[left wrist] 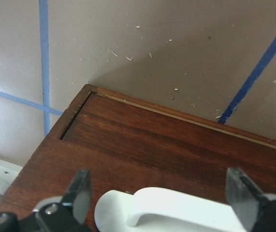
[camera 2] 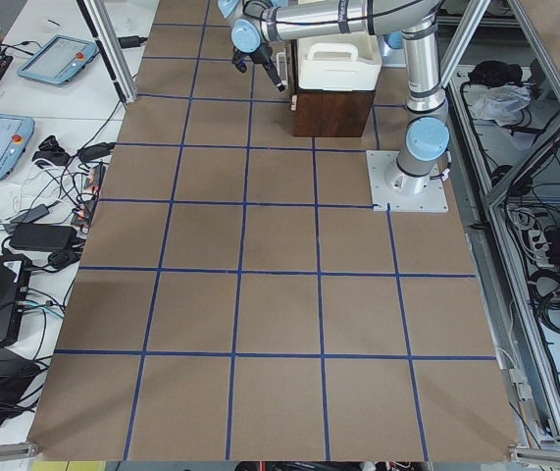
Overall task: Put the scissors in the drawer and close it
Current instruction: 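Push the drawer closed with the left gripper, away from the robot, then hold the left gripper against the closed drawer front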
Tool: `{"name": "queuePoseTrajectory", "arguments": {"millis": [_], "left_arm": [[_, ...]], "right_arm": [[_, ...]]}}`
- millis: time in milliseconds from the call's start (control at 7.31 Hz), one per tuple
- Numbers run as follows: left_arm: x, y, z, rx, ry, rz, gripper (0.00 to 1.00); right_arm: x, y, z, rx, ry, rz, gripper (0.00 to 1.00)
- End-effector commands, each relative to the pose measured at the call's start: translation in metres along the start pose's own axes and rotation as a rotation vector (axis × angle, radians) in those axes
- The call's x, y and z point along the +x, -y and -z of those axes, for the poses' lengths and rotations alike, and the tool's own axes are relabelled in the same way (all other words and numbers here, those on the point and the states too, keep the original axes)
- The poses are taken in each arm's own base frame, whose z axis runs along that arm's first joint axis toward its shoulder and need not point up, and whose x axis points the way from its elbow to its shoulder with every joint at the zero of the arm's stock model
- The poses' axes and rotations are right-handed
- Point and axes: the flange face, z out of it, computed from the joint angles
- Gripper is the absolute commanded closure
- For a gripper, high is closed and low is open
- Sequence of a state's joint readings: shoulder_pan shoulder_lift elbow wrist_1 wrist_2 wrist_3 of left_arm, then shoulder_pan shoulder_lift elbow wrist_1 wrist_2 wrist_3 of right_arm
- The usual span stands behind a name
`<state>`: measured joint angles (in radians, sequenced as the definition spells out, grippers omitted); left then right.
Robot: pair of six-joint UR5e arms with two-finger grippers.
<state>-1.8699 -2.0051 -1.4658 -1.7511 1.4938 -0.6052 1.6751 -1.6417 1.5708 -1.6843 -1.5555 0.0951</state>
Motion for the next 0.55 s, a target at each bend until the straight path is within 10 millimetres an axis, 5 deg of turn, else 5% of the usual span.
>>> {"name": "queuePoseTrajectory", "arguments": {"millis": [0,411], "left_arm": [[0.0012,-0.0038,-0.0038,-0.017,0.018,0.003,0.0],[0.0045,-0.0065,-0.0086,-0.03,0.03,-0.002,0.0]], "right_arm": [[0.0005,-0.0026,0.0046,0.008,-0.002,0.0,0.0],[0.0011,-0.0026,0.0046,0.008,-0.008,0.0,0.0]]}}
